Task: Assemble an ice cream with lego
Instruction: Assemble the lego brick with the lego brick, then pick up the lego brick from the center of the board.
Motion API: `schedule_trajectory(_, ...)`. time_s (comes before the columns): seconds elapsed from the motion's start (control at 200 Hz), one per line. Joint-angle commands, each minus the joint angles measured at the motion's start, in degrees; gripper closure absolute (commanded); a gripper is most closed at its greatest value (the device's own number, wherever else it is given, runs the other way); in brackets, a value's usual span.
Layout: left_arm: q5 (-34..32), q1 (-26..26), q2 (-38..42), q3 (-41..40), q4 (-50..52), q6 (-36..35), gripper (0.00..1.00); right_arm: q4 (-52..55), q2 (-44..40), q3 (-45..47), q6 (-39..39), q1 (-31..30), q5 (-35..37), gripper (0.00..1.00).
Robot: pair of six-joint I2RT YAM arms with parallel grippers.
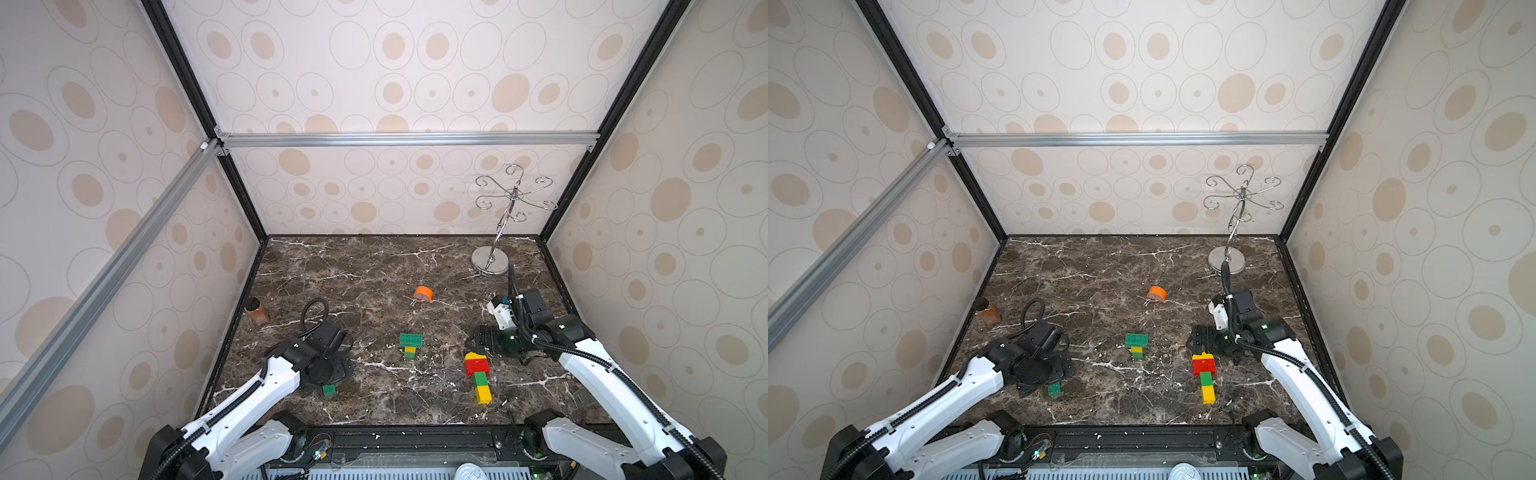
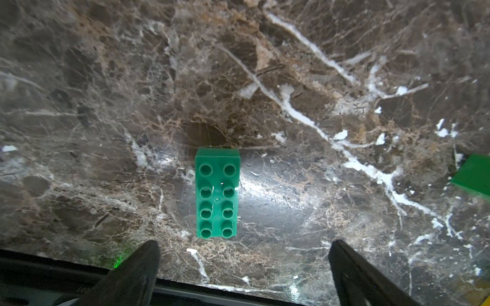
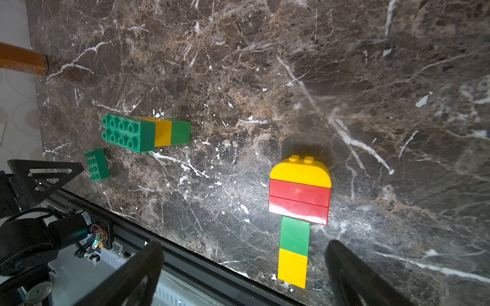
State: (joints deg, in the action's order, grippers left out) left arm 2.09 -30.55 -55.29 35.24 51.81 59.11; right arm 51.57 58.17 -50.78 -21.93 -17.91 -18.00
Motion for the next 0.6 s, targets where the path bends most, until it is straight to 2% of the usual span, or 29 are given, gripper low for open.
schedule_trajectory(0.0,4.4,1.0,2.1,-3.7,-4.6,0.4,0.0,1.5,0.4,-1.6,0.9,0.4,0.2,0.01)
schedule_trajectory(0.13,7.3,1.1,2.5,-6.0,-7.2,0.5,0.0,1.9,0.8,-2.3,1.1,0.4,0.2,0.01)
schedule_trajectory(0.34,6.3,1.1,2.7,-7.0,-6.8,1.0,0.0,1.8,1.1,-2.5,1.0,0.4,0.2,0.01)
schedule_trajectory(0.595,9.4,1.1,2.4,-9.8,-13.4,3.5,0.0,2.5,0.8,-2.9,1.2,0.4,0.6,0.02)
